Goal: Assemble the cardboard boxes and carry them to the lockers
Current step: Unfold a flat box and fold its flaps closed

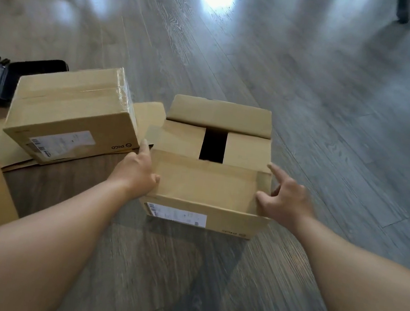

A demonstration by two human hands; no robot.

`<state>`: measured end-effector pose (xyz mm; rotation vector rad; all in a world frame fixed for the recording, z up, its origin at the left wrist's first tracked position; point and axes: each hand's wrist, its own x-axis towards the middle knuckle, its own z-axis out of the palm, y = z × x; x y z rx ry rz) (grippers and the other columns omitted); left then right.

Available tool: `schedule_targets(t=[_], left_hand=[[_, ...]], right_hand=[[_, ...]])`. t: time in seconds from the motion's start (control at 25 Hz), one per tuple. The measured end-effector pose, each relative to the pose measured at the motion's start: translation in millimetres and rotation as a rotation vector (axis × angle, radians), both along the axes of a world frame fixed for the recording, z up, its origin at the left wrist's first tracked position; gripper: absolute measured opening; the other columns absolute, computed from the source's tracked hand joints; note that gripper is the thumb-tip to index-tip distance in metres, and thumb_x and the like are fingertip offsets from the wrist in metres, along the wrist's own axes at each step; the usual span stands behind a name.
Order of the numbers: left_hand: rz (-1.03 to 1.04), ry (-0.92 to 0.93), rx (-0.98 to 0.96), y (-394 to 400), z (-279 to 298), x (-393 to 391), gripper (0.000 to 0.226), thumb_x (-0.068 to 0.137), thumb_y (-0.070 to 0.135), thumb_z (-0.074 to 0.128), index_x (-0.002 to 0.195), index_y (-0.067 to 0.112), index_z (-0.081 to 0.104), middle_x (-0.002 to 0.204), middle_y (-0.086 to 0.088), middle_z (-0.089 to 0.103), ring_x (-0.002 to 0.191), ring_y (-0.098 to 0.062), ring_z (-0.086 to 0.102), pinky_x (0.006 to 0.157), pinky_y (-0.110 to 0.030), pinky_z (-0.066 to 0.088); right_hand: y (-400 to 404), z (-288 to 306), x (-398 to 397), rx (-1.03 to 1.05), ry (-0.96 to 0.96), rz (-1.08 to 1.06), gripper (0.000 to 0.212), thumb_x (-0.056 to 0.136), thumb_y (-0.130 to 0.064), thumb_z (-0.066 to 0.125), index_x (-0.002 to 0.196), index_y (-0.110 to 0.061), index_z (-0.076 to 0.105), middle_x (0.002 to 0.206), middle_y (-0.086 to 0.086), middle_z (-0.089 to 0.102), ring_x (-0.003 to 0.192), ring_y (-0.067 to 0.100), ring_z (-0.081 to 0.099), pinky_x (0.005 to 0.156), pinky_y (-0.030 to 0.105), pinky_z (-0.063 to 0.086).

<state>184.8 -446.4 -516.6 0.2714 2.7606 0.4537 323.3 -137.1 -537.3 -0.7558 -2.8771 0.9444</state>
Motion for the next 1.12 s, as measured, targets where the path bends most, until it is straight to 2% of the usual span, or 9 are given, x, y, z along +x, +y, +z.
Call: schedule_targets(t=[0.2,0.36,0.64,0.76,0.84,0.92,0.96,1.04,1.12], left_hand=[[-0.082,-0.012,-0.039,-10.1,-0.2,5.2,0.060,0.093,0.025,0.062,0.150,0.031,0.043,0.140,-0.005,0.057,0.127,-0.028,0.051,0.104,-0.034,0.043],[-0.036,-0.065,0.020,-18.7,1.0,6.0,0.061,0.092,0.025,0.067,0.148,0.037,0.046,0.139,-0.004,0.056,0.123,-0.024,0.052,0.103,-0.029,0.040],[-0.074,-0.098,0.086,-6.8,10.1,4.0,0.063,0.084,0.026,0.077,0.142,0.024,0.054,0.138,-0.001,0.055,0.126,-0.019,0.052,0.105,-0.029,0.041],[-0.042,-0.075,0.128,2.9,13.3,7.7,0.056,0.083,0.030,0.079,0.134,0.018,0.060,0.131,-0.004,0.059,0.121,-0.021,0.055,0.098,-0.027,0.042],[-0.046,-0.067,0.112,4.4,14.3,10.1,0.056,0.085,0.031,0.078,0.135,0.017,0.059,0.132,-0.005,0.059,0.122,-0.022,0.054,0.096,-0.026,0.040],[-0.044,-0.069,0.107,4.0,15.5,11.3,0.059,0.086,0.032,0.077,0.139,0.018,0.057,0.135,-0.006,0.058,0.125,-0.023,0.054,0.097,-0.025,0.040],[-0.041,-0.074,0.106,3.9,16.7,11.3,0.060,0.086,0.032,0.077,0.141,0.019,0.055,0.136,-0.006,0.058,0.126,-0.022,0.053,0.096,-0.024,0.038],[-0.040,-0.084,0.097,4.7,17.7,10.7,0.063,0.085,0.032,0.078,0.143,0.021,0.054,0.137,-0.005,0.057,0.127,-0.022,0.052,0.096,-0.024,0.038],[-0.054,-0.094,0.075,5.9,18.5,11.1,0.061,0.086,0.031,0.077,0.142,0.021,0.054,0.136,-0.006,0.057,0.126,-0.023,0.053,0.097,-0.026,0.040]], right_hand=[[-2.5,-7.0,-6.1,0.029,-0.053,0.011,0.045,0.085,-0.046,0.071,0.123,-0.025,0.058,0.084,0.000,0.063,0.075,0.023,0.061,0.064,0.032,0.048],[4.2,-0.9,-41.1,-0.055,-0.087,-0.076,0.064,0.082,-0.042,0.078,0.134,-0.018,0.050,0.124,0.006,0.055,0.105,0.024,0.053,0.082,0.036,0.046],[13.6,-4.5,-90.3,-0.251,-0.041,-0.258,0.057,0.071,-0.036,0.083,0.117,-0.016,0.055,0.109,0.002,0.063,0.102,0.026,0.060,0.087,0.039,0.053],[14.5,-0.8,-105.9,-0.512,0.135,-0.395,0.047,0.071,-0.031,0.083,0.111,-0.017,0.062,0.101,-0.002,0.067,0.097,0.024,0.065,0.082,0.036,0.054],[14.7,2.1,-110.4,-0.617,0.248,-0.455,0.053,0.075,-0.024,0.081,0.123,-0.015,0.060,0.106,-0.003,0.063,0.101,0.024,0.061,0.078,0.031,0.048],[15.7,6.4,-111.3,-0.645,0.266,-0.485,0.077,0.082,-0.024,0.079,0.147,-0.006,0.043,0.123,-0.001,0.052,0.114,0.020,0.051,0.089,0.031,0.043],[16.6,6.1,-111.5,-0.653,0.261,-0.485,0.077,0.080,-0.028,0.079,0.146,-0.007,0.045,0.123,-0.004,0.050,0.114,0.018,0.050,0.093,0.033,0.043],[17.1,9.8,-105.7,-0.672,0.233,-0.467,0.061,0.066,-0.038,0.081,0.122,-0.018,0.066,0.114,-0.008,0.067,0.108,0.020,0.062,0.096,0.041,0.052],[21.5,7.8,-97.9,-0.689,0.227,-0.468,0.046,0.058,-0.036,0.080,0.101,-0.021,0.072,0.100,-0.003,0.076,0.099,0.025,0.070,0.091,0.048,0.058]])
